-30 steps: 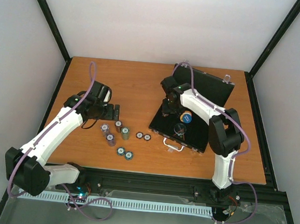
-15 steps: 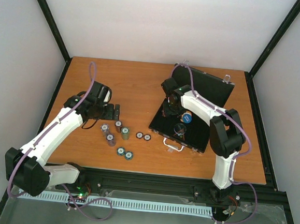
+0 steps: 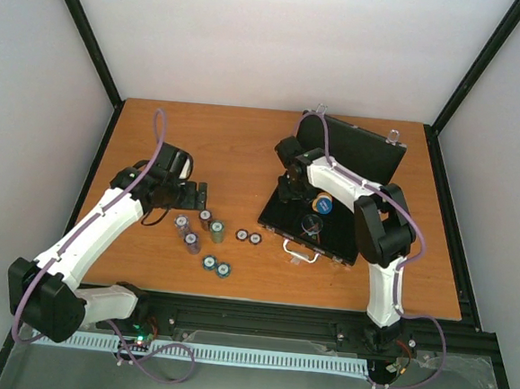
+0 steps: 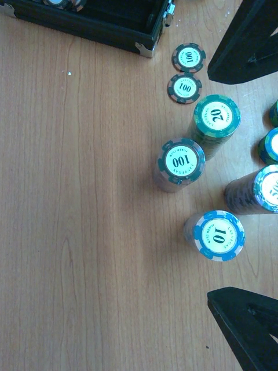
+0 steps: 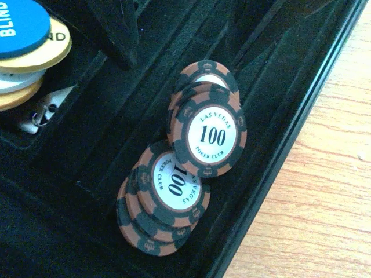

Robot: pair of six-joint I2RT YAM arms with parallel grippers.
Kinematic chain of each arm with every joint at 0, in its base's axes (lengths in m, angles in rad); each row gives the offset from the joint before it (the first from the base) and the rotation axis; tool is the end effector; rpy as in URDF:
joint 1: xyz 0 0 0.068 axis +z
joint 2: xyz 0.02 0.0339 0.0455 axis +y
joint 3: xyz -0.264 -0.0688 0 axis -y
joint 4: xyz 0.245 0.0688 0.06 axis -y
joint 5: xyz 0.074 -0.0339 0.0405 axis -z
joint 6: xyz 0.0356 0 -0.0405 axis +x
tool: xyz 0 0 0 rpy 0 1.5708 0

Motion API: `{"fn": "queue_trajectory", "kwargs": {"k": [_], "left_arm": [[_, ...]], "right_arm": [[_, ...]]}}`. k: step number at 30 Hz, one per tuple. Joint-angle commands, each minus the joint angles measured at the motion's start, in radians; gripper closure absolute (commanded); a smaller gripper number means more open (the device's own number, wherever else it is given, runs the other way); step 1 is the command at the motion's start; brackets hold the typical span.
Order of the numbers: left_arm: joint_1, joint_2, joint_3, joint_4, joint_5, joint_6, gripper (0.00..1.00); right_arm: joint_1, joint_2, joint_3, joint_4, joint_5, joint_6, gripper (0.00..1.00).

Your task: Pack up texas hold em set

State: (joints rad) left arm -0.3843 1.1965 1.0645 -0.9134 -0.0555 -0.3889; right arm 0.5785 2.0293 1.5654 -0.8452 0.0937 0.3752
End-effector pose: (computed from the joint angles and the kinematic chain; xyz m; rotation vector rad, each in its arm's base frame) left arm 0.2132 -0.0841 0.2917 -0.0257 2.6275 -0.1989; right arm 0.3460 0.2220 0.1886 -0.2732 2.8530 0.0537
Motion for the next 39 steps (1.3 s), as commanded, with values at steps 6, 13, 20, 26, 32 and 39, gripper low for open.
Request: {"fn": "queue_trajectory", "kwargs": {"k": [6, 13, 20, 26, 32, 39], "left_arm": [[-0.003, -0.025, 0.004, 0.008, -0.002, -0.005, 0.01], [-0.004, -0.035, -0.002, 0.005, 0.002, 0.008, 0.01], [-0.004, -0.040, 0.000, -0.001, -0.004, 0.024, 0.01], [-0.004, -0.040, 0.000, -0.001, -0.006, 0.037, 0.01], [-0.004, -0.037, 0.000, 0.001, -0.003, 0.047, 0.01], [-0.004, -0.028, 0.002, 0.005, 0.002, 0.054, 0.01]], "right_arm": [[0.001, -0.043, -0.038, 0.037, -0.085, 0.292, 0.52], [0.001, -0.076, -0.069, 0.066, -0.054, 0.421, 0.44], [0.001, -0.071, -0.065, 0.119, -0.063, 0.499, 0.41], [0.001, -0.080, -0.102, 0.156, -0.022, 0.588, 0.46], [0.001, -0.064, -0.096, 0.152, -0.012, 0.614, 0.46], [0.001, -0.043, -0.093, 0.159, -0.019, 0.618, 0.48]]}}
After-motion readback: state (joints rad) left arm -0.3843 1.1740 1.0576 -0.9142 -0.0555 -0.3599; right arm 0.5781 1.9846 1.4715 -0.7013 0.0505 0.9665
